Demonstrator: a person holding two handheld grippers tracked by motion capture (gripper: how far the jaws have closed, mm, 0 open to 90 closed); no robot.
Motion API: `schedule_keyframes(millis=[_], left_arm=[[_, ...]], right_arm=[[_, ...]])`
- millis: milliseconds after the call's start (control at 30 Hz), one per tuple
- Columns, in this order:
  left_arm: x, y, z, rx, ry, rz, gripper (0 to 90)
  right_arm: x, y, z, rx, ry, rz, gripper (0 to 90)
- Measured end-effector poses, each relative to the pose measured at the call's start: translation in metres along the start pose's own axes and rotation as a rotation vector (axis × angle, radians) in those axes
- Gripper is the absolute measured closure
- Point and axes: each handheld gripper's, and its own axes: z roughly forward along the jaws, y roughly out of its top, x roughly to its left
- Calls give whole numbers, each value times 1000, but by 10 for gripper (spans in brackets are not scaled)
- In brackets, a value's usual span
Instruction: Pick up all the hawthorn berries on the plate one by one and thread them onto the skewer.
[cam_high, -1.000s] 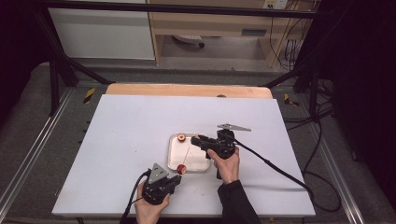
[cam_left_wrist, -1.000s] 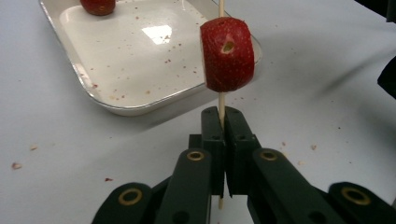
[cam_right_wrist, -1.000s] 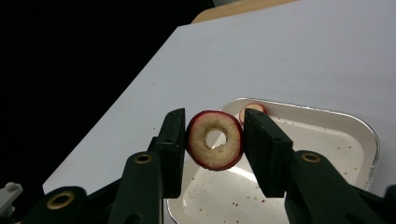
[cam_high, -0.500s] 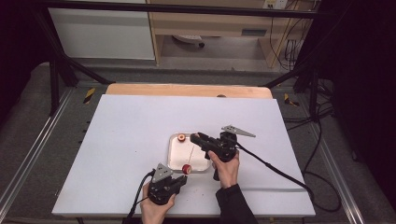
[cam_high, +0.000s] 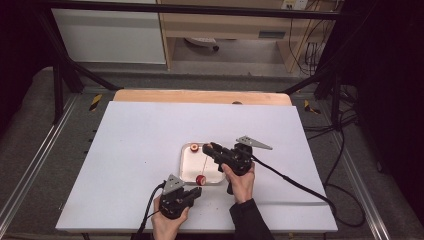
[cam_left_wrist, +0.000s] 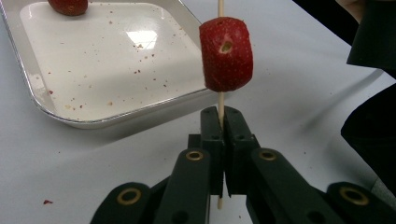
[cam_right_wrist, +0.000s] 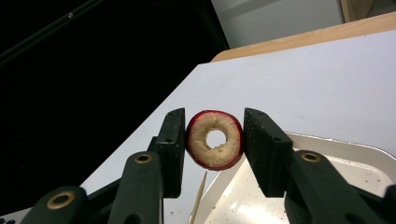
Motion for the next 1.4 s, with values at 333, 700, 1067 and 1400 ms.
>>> schedule_keyframes(millis=[333, 700, 1067, 1400], left_arm=[[0, 1, 1, -10, -17, -40, 881], [-1, -1, 2, -43, -20, -75, 881], [-1, -2, -2, -54, -32, -72, 883], [-5, 1, 0, -73, -61, -101, 882]], right_arm=[[1, -5, 2, -2, 2, -8, 609], [1, -7, -1, -32, -6, -21, 610], [-4, -5, -6, -14, 5, 22, 609], [-3, -11, -5, -71, 23, -51, 612]])
